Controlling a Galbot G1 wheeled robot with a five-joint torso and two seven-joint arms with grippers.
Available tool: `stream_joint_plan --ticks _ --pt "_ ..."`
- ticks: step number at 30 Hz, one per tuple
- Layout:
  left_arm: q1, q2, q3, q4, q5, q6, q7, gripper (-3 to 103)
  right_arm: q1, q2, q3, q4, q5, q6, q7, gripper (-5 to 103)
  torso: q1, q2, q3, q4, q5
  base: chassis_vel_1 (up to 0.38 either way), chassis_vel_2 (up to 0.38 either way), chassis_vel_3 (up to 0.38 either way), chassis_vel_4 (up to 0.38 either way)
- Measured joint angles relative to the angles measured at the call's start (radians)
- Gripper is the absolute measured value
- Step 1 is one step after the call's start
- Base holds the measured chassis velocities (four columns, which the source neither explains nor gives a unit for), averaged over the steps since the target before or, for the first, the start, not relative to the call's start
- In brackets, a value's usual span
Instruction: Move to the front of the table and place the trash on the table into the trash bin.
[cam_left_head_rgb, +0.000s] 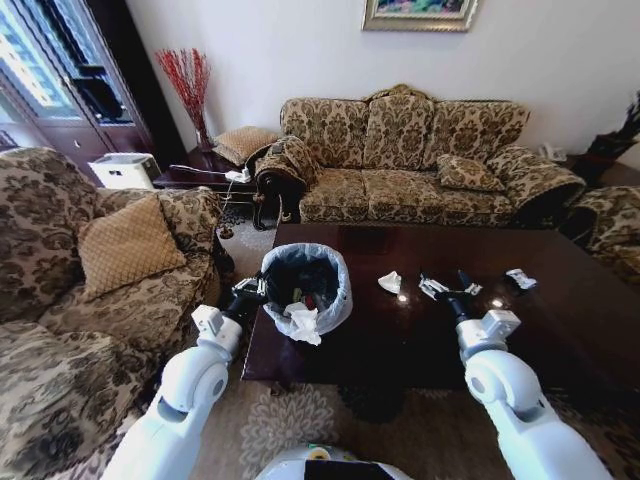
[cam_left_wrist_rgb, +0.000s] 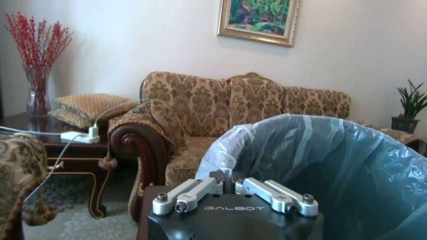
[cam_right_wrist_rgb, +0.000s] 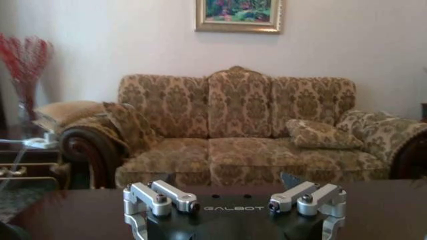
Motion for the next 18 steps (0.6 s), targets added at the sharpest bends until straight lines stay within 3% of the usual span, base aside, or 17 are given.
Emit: stream_joint_plan --ticks 3,6,18 --pt "0.0 -0.003 0.0 0.007 0.0 -0.009 0.003 3 0.029 0.012 -0.029 -0.05 -0.017 -0.014 0.069 100 0.001 0.0 0.0 0.0002 0.0 -0.205 0.185 0.204 -0.223" --pt "0.0 -0.005 0.0 0.012 0.01 -0.017 0.013 3 0.045 0.028 -0.043 -0.086 -0.013 -0.024 0.088 100 0.002 -0.001 0.001 0.0005 0.0004 -0.174 0.201 0.2 -0.214" --pt "-0.014 -0.017 0.022 0.023 0.038 -0.017 0.034 3 0.137 0.092 -0.092 -0.301 -0.003 -0.014 0.07 100 -0.001 0.0 0.0 0.0002 0.0001 -0.035 0.034 0.019 -0.03"
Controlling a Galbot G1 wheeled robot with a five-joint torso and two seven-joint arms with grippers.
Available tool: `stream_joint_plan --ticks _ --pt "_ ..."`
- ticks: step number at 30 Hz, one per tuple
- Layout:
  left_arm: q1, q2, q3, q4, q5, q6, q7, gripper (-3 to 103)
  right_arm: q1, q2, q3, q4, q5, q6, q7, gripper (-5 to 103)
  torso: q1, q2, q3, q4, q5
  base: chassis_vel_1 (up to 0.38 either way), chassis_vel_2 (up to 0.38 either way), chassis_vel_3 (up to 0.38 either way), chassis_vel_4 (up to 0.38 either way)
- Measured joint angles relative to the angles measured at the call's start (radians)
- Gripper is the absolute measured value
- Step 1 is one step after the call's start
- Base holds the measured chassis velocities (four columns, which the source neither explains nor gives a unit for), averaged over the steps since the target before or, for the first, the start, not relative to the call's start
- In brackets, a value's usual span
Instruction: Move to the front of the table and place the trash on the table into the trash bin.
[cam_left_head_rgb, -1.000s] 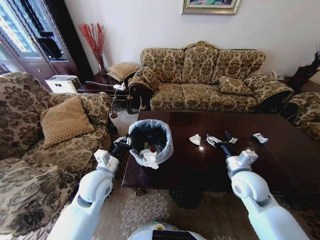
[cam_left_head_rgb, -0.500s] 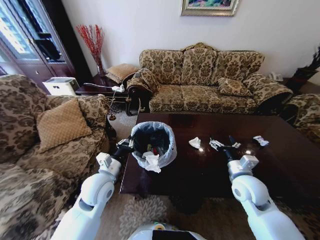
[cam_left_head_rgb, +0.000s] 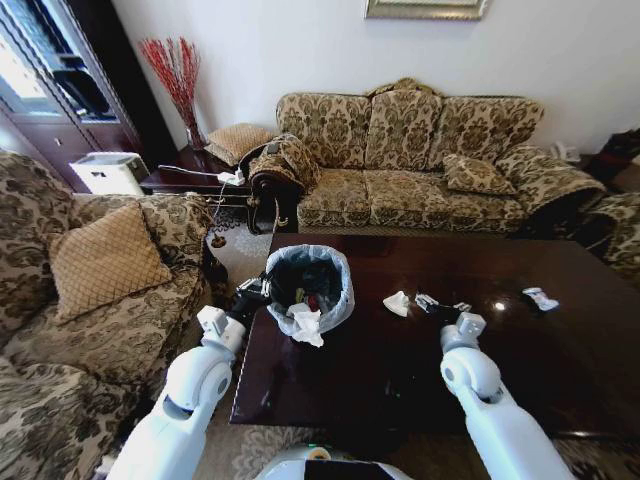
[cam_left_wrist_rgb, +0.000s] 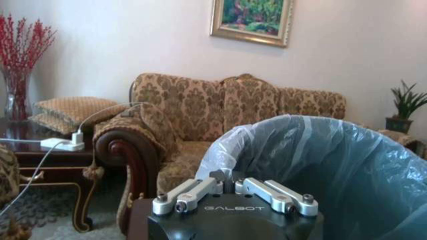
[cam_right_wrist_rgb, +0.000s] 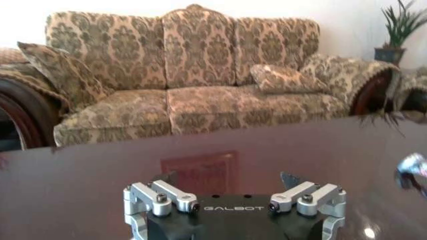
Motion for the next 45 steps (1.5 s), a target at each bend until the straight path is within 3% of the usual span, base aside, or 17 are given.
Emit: stream_joint_plan --ticks 11,20,30,34,36,43,45 --pt "-0.011 0.0 0.008 0.014 -0.001 0.0 0.003 3 0.091 0.034 -0.086 -0.146 -0.019 0.052 -0.105 100 0.002 -0.001 0.001 -0.0002 -0.0001 -0.043 -0.032 -0.037 -0.045" --pt "-0.006 0.002 0.003 0.014 -0.006 -0.014 0.007 3 0.191 0.081 -0.194 -0.242 -0.048 0.053 -0.1 100 0.002 -0.001 0.001 0.0004 -0.0001 -0.025 -0.028 -0.024 -0.018" --pt "-0.023 -0.001 0.009 0.027 -0.009 -0.014 0.017 3 0.218 0.094 -0.201 -0.3 -0.045 0.053 -0.089 101 0.002 -0.001 0.001 -0.0001 -0.0001 0.0 0.0 0.0 0.0" --pt "-0.039 -0.004 0.018 0.038 -0.01 -0.014 0.025 3 0.222 0.09 -0.193 -0.312 -0.033 0.053 -0.09 87 0.002 -0.001 0.001 -0.0001 -0.0001 0.0 0.0 0.0 0.0" --pt "-0.041 -0.005 0.018 0.038 -0.01 -0.014 0.026 3 0.225 0.089 -0.193 -0.318 -0.029 0.053 -0.095 87 0.002 -0.001 0.001 0.0 0.0 0.0 0.0 0.0 0.0" --pt "-0.051 -0.005 0.021 0.045 -0.012 -0.014 0.039 3 0.231 0.078 -0.187 -0.344 -0.019 0.073 -0.145 63 0.002 -0.001 0.001 0.0 -0.0001 0.0 0.0 0.0 0.0" --pt "-0.052 -0.005 0.022 0.046 -0.012 -0.014 0.04 3 0.23 0.078 -0.187 -0.345 -0.018 0.074 -0.147 63 0.002 -0.001 0.001 0.0 -0.0001 0.0 0.0 0.0 0.0"
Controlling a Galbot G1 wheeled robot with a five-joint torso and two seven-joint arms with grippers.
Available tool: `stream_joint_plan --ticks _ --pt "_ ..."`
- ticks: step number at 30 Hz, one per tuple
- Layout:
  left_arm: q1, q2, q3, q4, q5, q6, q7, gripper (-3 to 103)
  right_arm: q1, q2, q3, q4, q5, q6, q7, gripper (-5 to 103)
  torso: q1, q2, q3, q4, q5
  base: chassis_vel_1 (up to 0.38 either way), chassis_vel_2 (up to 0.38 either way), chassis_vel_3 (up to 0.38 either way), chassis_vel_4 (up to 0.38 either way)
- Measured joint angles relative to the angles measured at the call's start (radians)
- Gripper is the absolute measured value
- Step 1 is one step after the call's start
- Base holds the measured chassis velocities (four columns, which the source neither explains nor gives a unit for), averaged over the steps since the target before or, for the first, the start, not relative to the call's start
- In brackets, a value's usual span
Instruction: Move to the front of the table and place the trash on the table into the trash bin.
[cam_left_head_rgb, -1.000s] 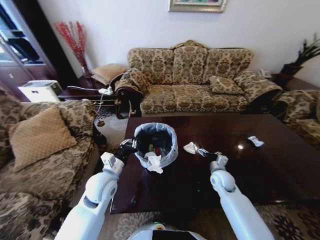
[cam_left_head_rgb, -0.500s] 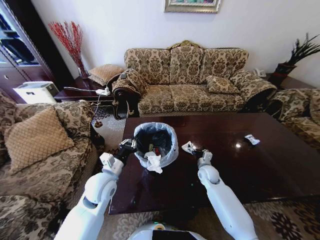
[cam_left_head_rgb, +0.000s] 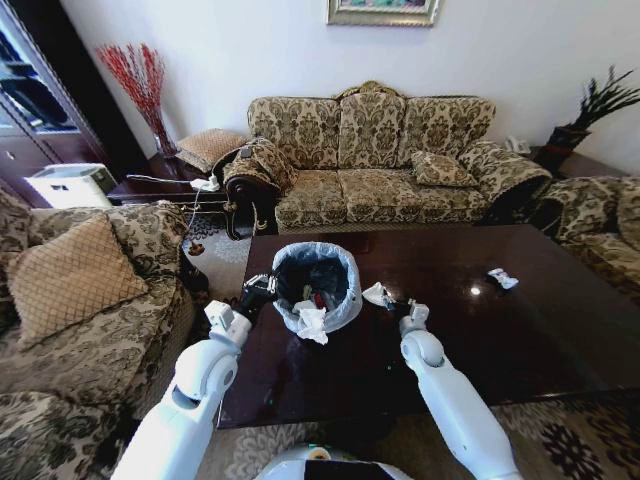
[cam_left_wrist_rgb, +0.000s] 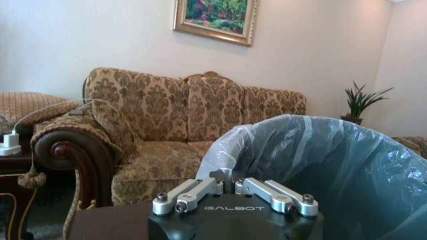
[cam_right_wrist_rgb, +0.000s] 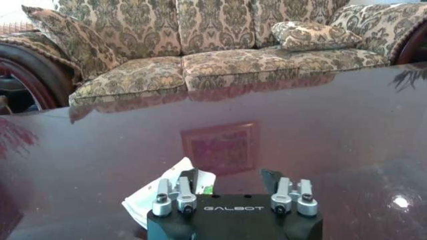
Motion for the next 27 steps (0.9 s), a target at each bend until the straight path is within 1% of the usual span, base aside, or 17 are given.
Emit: stream_joint_plan --ticks 3,4,7,9,10,11,13,16,18,19,20,21,22,23,25,26,27 --pt "-0.003 0.0 0.002 0.001 0.0 0.0 0.005 3 -0.001 0.002 0.003 -0.013 0.0 0.004 -0.01 51 0.0 0.0 0.0 0.0 0.0 0.0 0.0 0.0 0.0" --pt "-0.003 0.0 0.002 0.001 0.0 0.0 0.005 3 -0.001 0.002 0.003 -0.013 0.0 0.004 -0.01 51 0.0 0.0 0.0 0.0 0.0 0.0 0.0 0.0 0.0" --pt "-0.004 -0.002 0.004 0.001 0.0 0.0 0.007 3 -0.001 0.006 0.004 -0.029 0.004 0.009 -0.021 39 0.0 0.0 0.0 0.0 0.0 0.0 0.0 0.0 0.0" --pt "-0.004 -0.003 0.004 0.001 0.0 0.0 0.008 3 -0.001 0.007 0.004 -0.033 0.005 0.011 -0.025 39 0.0 0.0 0.0 0.0 0.0 0.0 0.0 0.0 0.0" --pt "-0.002 -0.003 0.004 -0.001 0.001 0.0 0.009 3 -0.002 0.009 0.005 -0.038 0.005 0.014 -0.03 31 0.0 0.0 0.0 0.0001 0.0001 0.0 0.0 0.0 0.0" --pt "-0.001 -0.003 0.004 -0.003 0.001 0.001 0.01 3 -0.003 0.01 0.007 -0.04 0.005 0.015 -0.033 31 0.0 0.0 0.0 0.0001 0.0001 0.0 0.0 0.0 0.0" --pt "0.001 -0.003 0.004 -0.005 0.001 0.001 0.011 3 -0.004 0.01 0.008 -0.042 0.005 0.016 -0.035 27 0.0 0.0 0.0 0.0001 0.0001 0.0 0.0 0.0 0.0" --pt "0.004 -0.003 0.003 -0.012 0.002 0.001 0.012 3 -0.008 0.008 0.012 -0.043 0.006 0.02 -0.044 15 0.0 0.0 0.0 0.0001 0.0001 0.0 0.0 0.0 0.0" --pt "0.005 -0.003 0.003 -0.013 0.002 0.001 0.012 3 -0.008 0.007 0.012 -0.042 0.006 0.02 -0.044 15 0.0 0.0 0.0 0.0001 0.0001 0.0 0.0 0.0 0.0" --pt "0.007 -0.003 0.002 -0.017 0.002 0.001 0.013 3 -0.01 0.004 0.013 -0.032 0.007 0.021 -0.043 8 0.0 0.0 0.0 0.0 0.0001 0.0 0.0 0.0 0.0" --pt "0.009 -0.003 0.002 -0.019 0.002 0.002 0.013 3 -0.012 0.001 0.014 -0.018 0.007 0.02 -0.039 8 0.0 0.0 0.0 0.0 0.0001 0.0 0.0 0.0 0.0" --pt "0.01 -0.003 0.002 -0.02 0.002 0.002 0.013 3 -0.013 0.0 0.014 -0.012 0.007 0.019 -0.037 3 0.0 0.0 0.0 0.0001 0.0001 0.0 0.0 0.0 0.0" --pt "0.01 -0.003 0.002 -0.02 0.002 0.002 0.013 3 -0.013 0.0 0.014 -0.012 0.007 0.019 -0.037 3 0.0 0.0 0.0 0.0001 0.0001 0.0 0.0 0.0 0.0" --pt "0.012 -0.003 0.002 -0.021 0.003 0.002 0.013 3 -0.013 -0.006 0.012 -0.004 0.009 0.015 -0.036 0 0.0 0.0 0.0 0.0 0.0001 0.0 0.0 0.0 0.0" --pt "0.014 -0.002 0.002 -0.022 0.003 0.002 0.015 3 -0.008 -0.014 0.0 0.0 0.01 0.013 -0.042 11 0.0 0.0 0.0 -0.0001 -0.0002 0.0 0.0 0.0 0.0" --pt "0.014 -0.002 0.002 -0.022 0.003 0.002 0.015 3 -0.008 -0.014 0.0 0.0 0.01 0.013 -0.042 11 0.0 0.0 0.0 -0.0001 -0.0002 0.0 0.0 0.0 0.0" --pt "0.015 -0.001 0.002 -0.023 0.004 0.002 0.015 3 0.002 -0.017 -0.016 -0.004 0.01 0.014 -0.043 16 0.0 0.0 0.0 -0.0001 -0.0001 0.0 0.0 0.0 0.0"
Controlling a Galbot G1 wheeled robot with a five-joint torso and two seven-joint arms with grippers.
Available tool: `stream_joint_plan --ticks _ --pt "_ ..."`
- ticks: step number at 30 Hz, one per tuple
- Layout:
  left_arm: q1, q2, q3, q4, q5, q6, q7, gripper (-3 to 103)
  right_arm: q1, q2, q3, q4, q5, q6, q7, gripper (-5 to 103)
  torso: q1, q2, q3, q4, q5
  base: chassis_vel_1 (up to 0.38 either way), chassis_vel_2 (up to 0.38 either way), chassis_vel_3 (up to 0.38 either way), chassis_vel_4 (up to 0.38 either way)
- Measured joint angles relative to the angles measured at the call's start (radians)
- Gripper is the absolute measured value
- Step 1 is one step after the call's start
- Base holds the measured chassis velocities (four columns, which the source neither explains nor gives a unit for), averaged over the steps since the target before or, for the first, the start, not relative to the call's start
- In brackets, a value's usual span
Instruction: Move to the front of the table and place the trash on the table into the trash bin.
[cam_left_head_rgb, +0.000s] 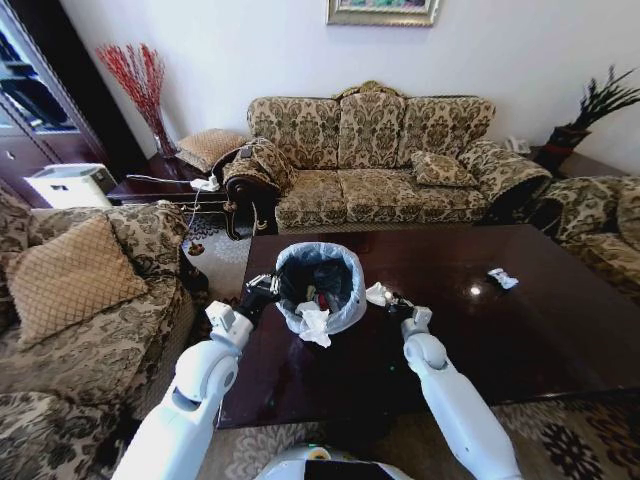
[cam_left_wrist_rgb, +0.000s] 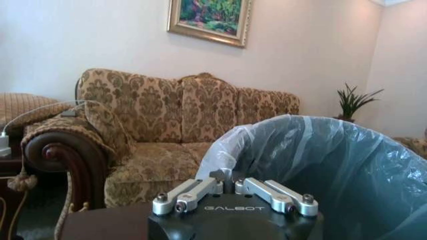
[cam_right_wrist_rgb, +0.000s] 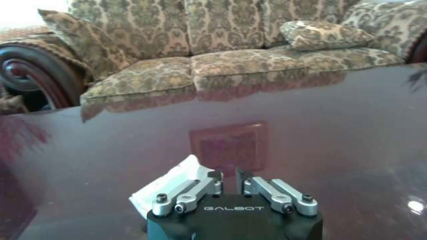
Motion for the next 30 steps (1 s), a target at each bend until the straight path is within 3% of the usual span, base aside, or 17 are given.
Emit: stream_joint_plan --ticks 1,3,6,8,12,13,15,17,19,21,23,30 --pt "0.0 0.001 0.002 0.0 0.0 0.001 0.0 3 0.015 -0.002 -0.018 -0.008 0.0 0.0 0.0 22 0.0 0.0 0.0 0.0001 0.0001 0.0 0.0 0.0 0.0" --pt "-0.001 0.002 0.002 -0.001 0.0 0.001 0.001 3 0.024 -0.002 -0.027 -0.014 -0.001 0.0 0.001 22 0.0 0.0 0.0 0.0001 0.0001 0.0 0.0 0.0 0.0" --pt "-0.002 0.006 0.004 -0.002 0.0 0.002 0.008 3 0.072 -0.003 -0.076 -0.038 0.0 -0.001 0.024 38 0.0 0.0 0.0 0.0003 0.0001 0.0 0.0 0.0 0.0" --pt "-0.002 0.007 0.004 -0.002 0.0 0.002 0.009 3 0.078 -0.003 -0.083 -0.038 0.0 -0.004 0.031 38 0.0 0.0 0.0 0.0003 0.0001 0.0 0.0 0.0 0.0" --pt "-0.006 0.008 0.005 0.005 0.0 0.002 0.02 3 0.083 -0.007 -0.107 -0.041 0.004 -0.021 0.059 61 0.0 0.0 0.0 0.0002 0.0 0.0 0.0 0.0 0.0" --pt "-0.006 0.008 0.005 0.005 0.0 0.002 0.02 3 0.083 -0.007 -0.107 -0.041 0.004 -0.021 0.059 61 0.0 0.0 0.0 0.0002 0.0 0.0 0.0 0.0 0.0" --pt "-0.007 0.008 0.005 0.009 0.0 0.001 0.023 3 0.079 -0.01 -0.115 -0.052 0.004 -0.022 0.061 71 0.0 0.0 0.0 0.0 0.0003 0.0 0.0 0.0 0.0" --pt "-0.008 0.008 0.005 0.01 0.0 0.0 0.023 3 0.079 -0.011 -0.116 -0.055 0.003 -0.022 0.061 71 0.0 0.0 0.0 0.0001 0.0002 0.0 0.0 0.0 0.0" --pt "-0.01 0.009 0.005 0.012 0.0 -0.001 0.024 3 0.086 -0.014 -0.125 -0.07 0.003 -0.022 0.058 88 0.0 0.0 0.0 0.0 0.0002 0.0 0.0 0.0 0.0" --pt "-0.011 0.009 0.005 0.012 0.0 -0.001 0.024 3 0.09 -0.014 -0.128 -0.075 0.004 -0.022 0.056 88 0.0 0.0 0.0 0.0 0.0002 0.0 0.0 0.0 0.0" --pt "-0.009 0.007 0.005 0.012 0.0 -0.003 0.024 3 0.106 -0.014 -0.137 -0.092 0.004 -0.021 0.054 97 0.0 0.0 0.0 0.0002 0.0002 0.0 0.0 0.0 0.0" --pt "0.001 0.008 0.002 0.01 0.0 -0.011 0.03 3 0.113 -0.011 -0.146 -0.109 0.004 -0.018 0.047 101 0.0 0.0 0.0 0.0002 0.0002 0.0 0.0 0.0 0.0"
